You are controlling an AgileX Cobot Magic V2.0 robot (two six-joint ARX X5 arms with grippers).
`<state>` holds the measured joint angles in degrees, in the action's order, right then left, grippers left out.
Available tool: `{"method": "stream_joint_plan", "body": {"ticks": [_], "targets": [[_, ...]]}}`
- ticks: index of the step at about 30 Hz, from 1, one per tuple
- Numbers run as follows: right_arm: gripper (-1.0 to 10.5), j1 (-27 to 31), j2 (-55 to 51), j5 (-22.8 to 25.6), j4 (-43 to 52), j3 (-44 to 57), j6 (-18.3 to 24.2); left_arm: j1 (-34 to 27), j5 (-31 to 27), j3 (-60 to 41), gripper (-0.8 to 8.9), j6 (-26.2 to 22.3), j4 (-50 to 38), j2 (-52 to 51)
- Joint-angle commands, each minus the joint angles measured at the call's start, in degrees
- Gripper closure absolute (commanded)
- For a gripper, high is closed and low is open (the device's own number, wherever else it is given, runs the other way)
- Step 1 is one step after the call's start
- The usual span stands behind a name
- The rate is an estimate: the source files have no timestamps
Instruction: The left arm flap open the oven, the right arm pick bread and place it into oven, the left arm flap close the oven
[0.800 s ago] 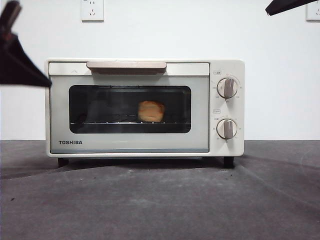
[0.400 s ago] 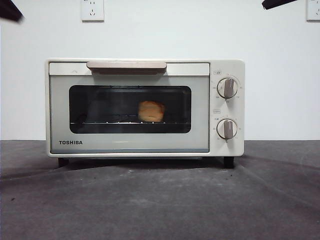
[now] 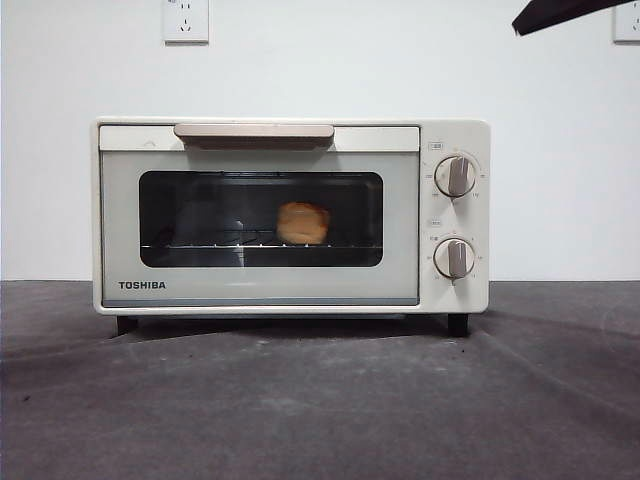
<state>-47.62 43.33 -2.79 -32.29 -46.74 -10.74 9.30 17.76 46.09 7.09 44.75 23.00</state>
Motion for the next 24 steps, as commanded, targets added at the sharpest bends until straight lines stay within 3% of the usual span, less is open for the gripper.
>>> {"method": "stream_joint_plan", "body": {"ticks": [1,12,14,19,24], "targets": [[4.8,-0.59,1.07,0.22,0.61,-0.83,-0.15,0.15,-0.24,0.50,7.98,-1.95,0.66,0.09],[4.8,-0.59,1.90,0.26,0.98,-0.83,-0.15,0.15,-0.24,0.50,7.98,-1.95,-1.01,0.11],[5.6,-0.59,1.90,0.26,1.01,-0.83,-0.13,0.15,-0.24,0.50,7.98,-1.95,-1.01,0.11],[9.4,-0.59,1.90,0.59,1.01,-0.83,-0.13,0.15,-0.22,0.50,7.98,-1.95,-1.01,0.11],[9.4,-0.59,1.90,3.08,0.96,-0.83,-0.63,0.15,-0.22,0.50,7.98,-1.92,-0.98,0.11]]}}
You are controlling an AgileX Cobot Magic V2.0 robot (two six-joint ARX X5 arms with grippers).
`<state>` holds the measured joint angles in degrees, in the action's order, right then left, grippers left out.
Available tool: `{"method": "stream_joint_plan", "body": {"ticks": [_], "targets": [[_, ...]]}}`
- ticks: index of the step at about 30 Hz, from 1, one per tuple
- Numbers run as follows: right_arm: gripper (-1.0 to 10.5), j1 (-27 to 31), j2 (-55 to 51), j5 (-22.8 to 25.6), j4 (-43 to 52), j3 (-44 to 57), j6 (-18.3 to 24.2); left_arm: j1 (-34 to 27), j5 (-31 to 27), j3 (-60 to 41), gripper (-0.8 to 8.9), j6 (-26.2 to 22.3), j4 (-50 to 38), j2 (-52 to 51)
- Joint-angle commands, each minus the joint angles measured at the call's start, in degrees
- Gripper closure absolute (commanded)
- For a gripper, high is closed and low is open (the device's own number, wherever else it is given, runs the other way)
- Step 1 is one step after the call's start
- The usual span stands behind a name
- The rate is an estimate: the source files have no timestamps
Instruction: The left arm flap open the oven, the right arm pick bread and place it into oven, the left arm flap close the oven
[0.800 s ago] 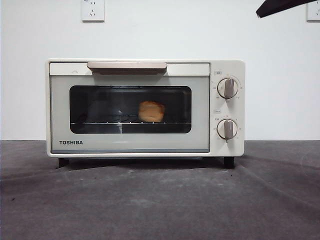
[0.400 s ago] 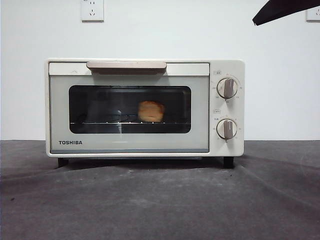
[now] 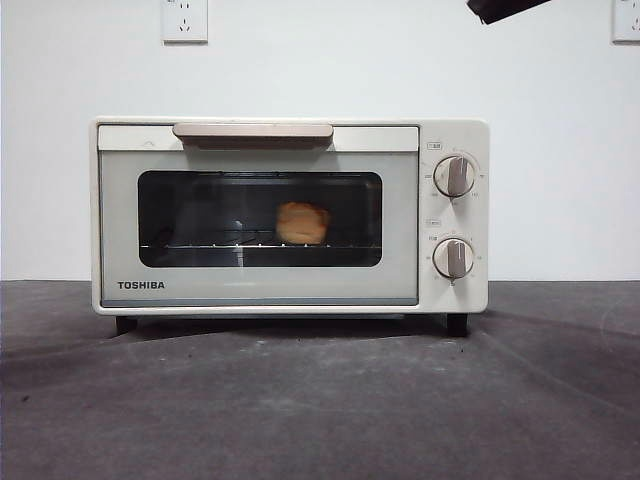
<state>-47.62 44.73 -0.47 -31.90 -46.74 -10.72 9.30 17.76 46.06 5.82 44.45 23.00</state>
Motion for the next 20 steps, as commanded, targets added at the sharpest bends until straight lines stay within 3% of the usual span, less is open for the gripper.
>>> {"method": "stream_joint_plan", "body": {"ticks": [1,20], "targets": [[9.4,-0.59,0.48,0.70,0.52,-0.83,-1.05,0.15,-0.22,0.52,7.98,-0.68,-0.68,0.11],[9.4,-0.59,0.48,0.66,0.59,-0.83,-0.85,0.15,-0.22,0.52,7.98,-0.66,-0.68,0.11]]}}
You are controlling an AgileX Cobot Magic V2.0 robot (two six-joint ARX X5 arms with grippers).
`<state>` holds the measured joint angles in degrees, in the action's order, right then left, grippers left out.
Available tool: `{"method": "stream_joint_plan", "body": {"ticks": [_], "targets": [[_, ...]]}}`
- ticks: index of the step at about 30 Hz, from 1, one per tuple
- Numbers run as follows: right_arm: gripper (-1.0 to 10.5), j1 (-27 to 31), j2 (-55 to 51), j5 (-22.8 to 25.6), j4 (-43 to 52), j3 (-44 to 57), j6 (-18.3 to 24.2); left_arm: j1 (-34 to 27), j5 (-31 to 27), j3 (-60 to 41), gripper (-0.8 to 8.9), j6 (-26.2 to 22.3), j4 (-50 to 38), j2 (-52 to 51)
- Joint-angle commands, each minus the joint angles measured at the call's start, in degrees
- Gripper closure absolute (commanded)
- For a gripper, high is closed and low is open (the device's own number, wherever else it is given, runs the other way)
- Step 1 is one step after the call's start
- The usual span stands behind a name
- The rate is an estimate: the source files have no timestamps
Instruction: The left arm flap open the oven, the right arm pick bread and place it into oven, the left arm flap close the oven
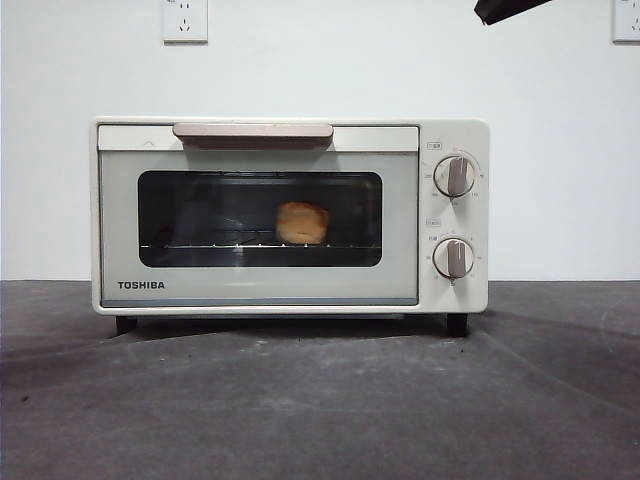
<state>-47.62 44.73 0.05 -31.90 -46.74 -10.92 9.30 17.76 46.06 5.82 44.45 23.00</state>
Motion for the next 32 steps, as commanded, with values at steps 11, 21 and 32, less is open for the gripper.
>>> {"method": "stream_joint_plan", "body": {"ticks": [11,21,32], "targets": [[9.4,-0.59,0.48,0.15,0.59,-0.83,-0.66,-2.12,-0.24,-4.37,7.98,-16.22,-15.52,-4.81],[9.4,-0.59,0.48,0.15,0.59,-0.83,-0.66,-8.66,-9.35,-25.16,7.98,-16.48,-40.06,-15.30],[9.4,-0.59,0.48,0.13,0.59,-0.83,-0.66,-11.26,-14.40,-39.30,7.97,-12.26,-40.94,-21.11]]}}
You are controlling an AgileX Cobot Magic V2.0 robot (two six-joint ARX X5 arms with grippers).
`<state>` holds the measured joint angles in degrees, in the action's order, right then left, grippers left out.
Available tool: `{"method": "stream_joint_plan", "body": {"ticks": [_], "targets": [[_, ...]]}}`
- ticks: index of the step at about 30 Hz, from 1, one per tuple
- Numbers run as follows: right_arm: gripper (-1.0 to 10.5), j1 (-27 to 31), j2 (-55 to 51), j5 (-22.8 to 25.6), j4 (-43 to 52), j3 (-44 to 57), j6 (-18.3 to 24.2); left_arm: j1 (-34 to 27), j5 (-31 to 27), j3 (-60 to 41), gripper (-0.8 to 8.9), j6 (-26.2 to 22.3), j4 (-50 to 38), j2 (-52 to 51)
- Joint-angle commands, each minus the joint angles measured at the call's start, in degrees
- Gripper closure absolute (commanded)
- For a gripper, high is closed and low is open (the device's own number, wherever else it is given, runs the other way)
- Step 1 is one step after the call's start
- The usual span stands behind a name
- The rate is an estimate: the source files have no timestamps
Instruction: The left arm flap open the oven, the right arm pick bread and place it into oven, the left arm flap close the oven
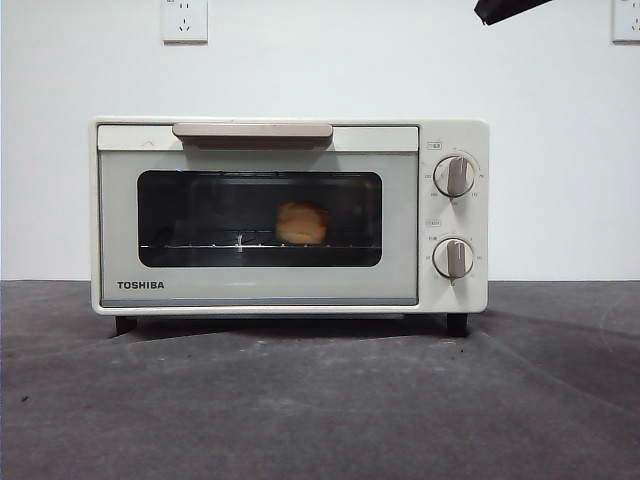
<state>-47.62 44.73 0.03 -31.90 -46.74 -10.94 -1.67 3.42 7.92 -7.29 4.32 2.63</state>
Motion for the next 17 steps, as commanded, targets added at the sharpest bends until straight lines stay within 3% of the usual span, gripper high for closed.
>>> {"method": "stream_joint_plan", "body": {"ticks": [1,13,17], "targets": [[9.4,-0.59,0.48,0.15,0.59,-0.83,-0.63,-0.44,-0.07,-1.84,7.98,0.83,-0.81,-1.07],[9.4,-0.59,0.48,0.15,0.59,-0.83,-0.63,-0.68,-0.17,-7.23,7.97,0.26,0.57,-2.45],[9.4,-0.59,0.48,0.15,0.59,-0.83,-0.63,-0.68,-0.28,-7.23,7.97,0.20,4.98,-2.45]]}}
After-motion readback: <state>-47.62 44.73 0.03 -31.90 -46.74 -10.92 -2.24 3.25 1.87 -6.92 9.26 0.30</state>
